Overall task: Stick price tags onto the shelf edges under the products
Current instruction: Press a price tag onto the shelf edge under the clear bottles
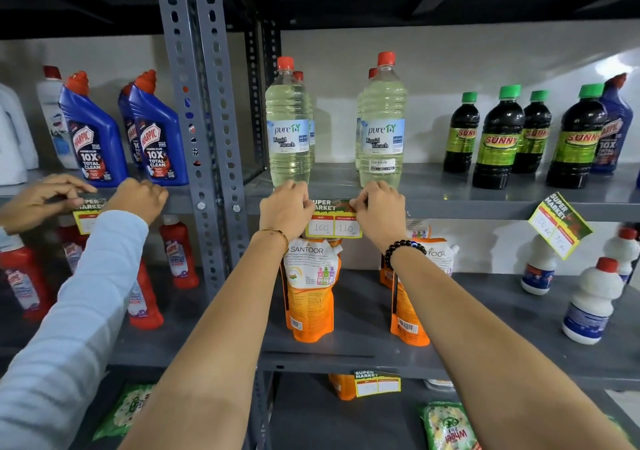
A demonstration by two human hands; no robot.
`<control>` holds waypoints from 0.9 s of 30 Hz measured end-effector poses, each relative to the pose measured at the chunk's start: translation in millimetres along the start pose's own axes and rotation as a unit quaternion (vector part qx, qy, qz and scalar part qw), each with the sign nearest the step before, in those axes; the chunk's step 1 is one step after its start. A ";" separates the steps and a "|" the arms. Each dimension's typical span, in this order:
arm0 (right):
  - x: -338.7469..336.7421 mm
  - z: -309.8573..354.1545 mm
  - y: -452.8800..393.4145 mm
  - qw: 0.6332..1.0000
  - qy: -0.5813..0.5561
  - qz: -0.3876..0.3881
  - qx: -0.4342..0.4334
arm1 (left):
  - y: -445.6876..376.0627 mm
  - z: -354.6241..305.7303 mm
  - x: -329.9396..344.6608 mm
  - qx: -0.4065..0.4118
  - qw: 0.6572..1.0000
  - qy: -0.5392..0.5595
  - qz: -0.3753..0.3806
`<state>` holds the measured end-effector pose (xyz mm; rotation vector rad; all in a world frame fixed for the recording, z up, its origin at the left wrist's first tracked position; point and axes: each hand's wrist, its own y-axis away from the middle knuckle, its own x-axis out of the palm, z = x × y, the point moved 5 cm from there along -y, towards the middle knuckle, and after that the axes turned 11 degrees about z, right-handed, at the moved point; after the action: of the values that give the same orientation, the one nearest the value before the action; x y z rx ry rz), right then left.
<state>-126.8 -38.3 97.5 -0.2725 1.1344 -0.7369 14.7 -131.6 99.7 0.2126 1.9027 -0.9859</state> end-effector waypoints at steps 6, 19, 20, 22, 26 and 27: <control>-1.8 -0.3 1.5 0.998 -0.050 -0.022 0.008 | 2.5 1.2 0.5 -0.034 0.998 0.042 -0.011; 2.5 3.2 -3.4 0.998 0.061 -0.019 0.017 | -4.1 -9.2 4.1 -0.080 0.995 0.052 -0.023; 2.2 3.8 -3.4 0.998 0.065 -0.013 0.017 | -4.7 -10.7 3.4 -0.082 0.995 0.052 -0.018; -0.1 3.9 -2.0 0.999 0.048 0.006 0.006 | -4.4 -14.7 2.6 -0.084 0.996 0.044 -0.001; -20.6 -11.0 16.4 0.997 -0.012 0.020 -0.079 | 8.4 -34.9 3.5 -0.043 0.998 -0.026 -0.026; -29.3 -19.7 24.3 0.995 0.013 0.003 -0.102 | 11.9 -44.6 6.0 -0.015 0.998 -0.040 -0.044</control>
<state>-141.4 2.0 97.0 -0.4319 1.2368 -0.6205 -12.2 -93.6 98.4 0.0700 1.8650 -1.0096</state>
